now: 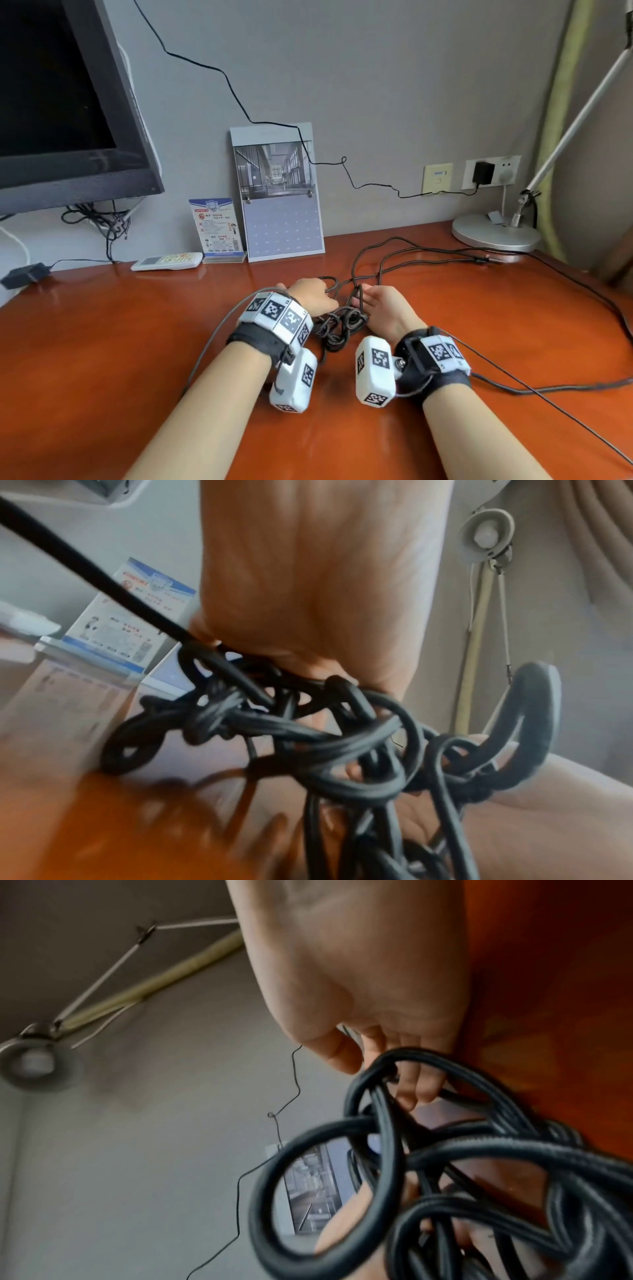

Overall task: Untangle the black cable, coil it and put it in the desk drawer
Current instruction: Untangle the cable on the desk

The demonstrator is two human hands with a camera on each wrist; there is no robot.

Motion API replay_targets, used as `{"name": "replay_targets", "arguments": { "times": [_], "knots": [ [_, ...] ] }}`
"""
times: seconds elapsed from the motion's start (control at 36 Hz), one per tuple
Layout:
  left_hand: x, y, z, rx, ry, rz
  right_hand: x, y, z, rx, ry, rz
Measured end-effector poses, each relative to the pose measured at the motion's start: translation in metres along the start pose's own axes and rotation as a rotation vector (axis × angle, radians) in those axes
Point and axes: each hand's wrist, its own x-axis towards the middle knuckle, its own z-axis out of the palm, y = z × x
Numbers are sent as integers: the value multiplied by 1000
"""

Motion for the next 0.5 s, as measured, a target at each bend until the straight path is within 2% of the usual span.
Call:
{"name": "replay_targets", "arguments": {
  "times": [0.14, 0.33, 0.5],
  "knots": [
    [3, -8, 5, -122, -19, -27, 4, 4, -1, -36, -71, -2],
    [9, -17, 14, -250, 147, -163, 9, 3, -5, 64, -20, 9],
    [3, -76, 7, -250, 288, -294, 12, -4, -13, 130, 98, -53]
  ]
}}
